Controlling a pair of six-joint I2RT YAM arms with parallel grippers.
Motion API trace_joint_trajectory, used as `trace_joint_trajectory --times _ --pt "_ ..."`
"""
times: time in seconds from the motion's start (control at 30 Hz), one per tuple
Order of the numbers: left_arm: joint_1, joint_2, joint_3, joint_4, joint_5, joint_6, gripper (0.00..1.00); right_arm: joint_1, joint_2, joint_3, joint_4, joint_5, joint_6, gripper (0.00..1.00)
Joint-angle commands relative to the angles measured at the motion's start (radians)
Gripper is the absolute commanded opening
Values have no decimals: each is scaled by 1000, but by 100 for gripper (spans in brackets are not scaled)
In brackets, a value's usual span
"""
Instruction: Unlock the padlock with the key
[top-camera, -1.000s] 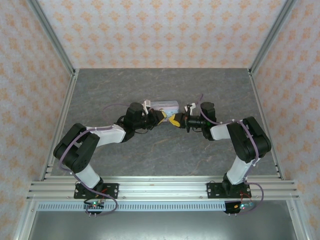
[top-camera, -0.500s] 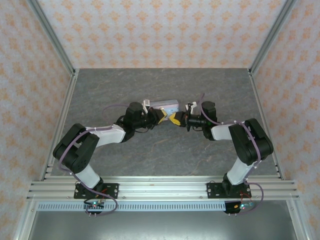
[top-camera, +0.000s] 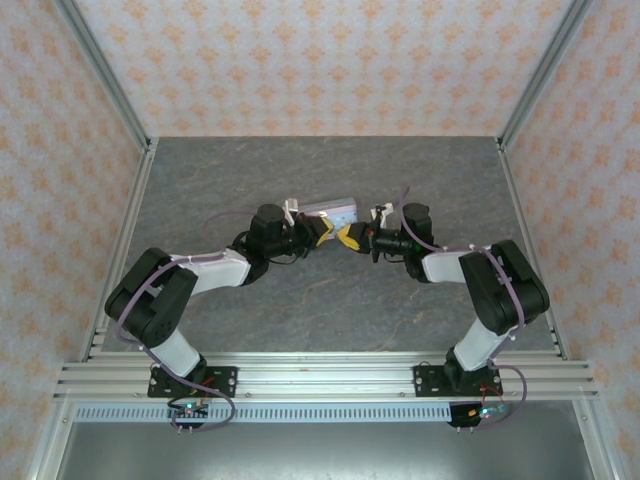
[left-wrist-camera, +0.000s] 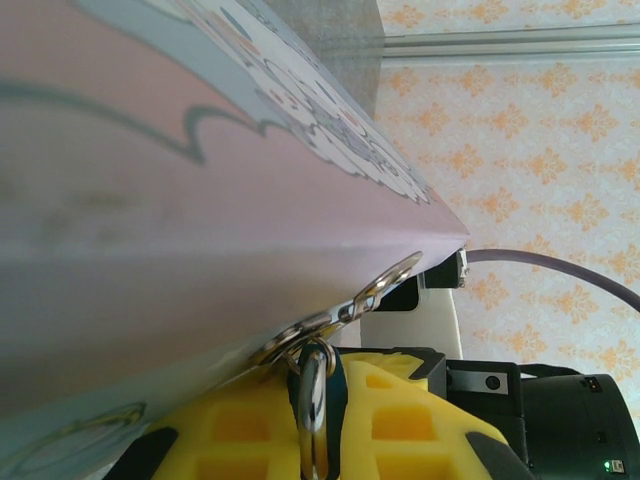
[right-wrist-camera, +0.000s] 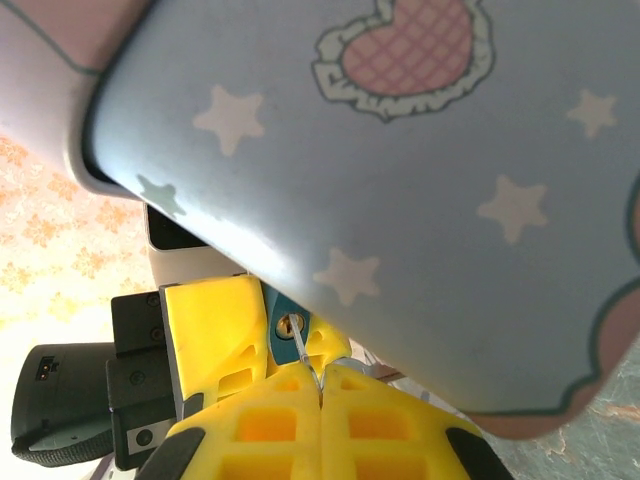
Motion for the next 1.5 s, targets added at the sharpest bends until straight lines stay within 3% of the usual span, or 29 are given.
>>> trace_joint_trajectory --times 0.0,0.3,0.57,0.73,1.47 --pt "-64 -50 -5 89 131 -13 0 35 -2 20 66 40 9 0" --pt "-64 -54 -9 140 136 -41 0 34 17 17 55 40 -13 0" --pt "-64 -64 2 128 139 -51 0 36 -32 56 -210 42 -241 0" --pt "-64 -61 8 120 141 -47 0 39 -33 79 -259 41 -294 0" --pt "-64 -87 22 42 189 22 0 27 -32 95 -247 54 -259 0"
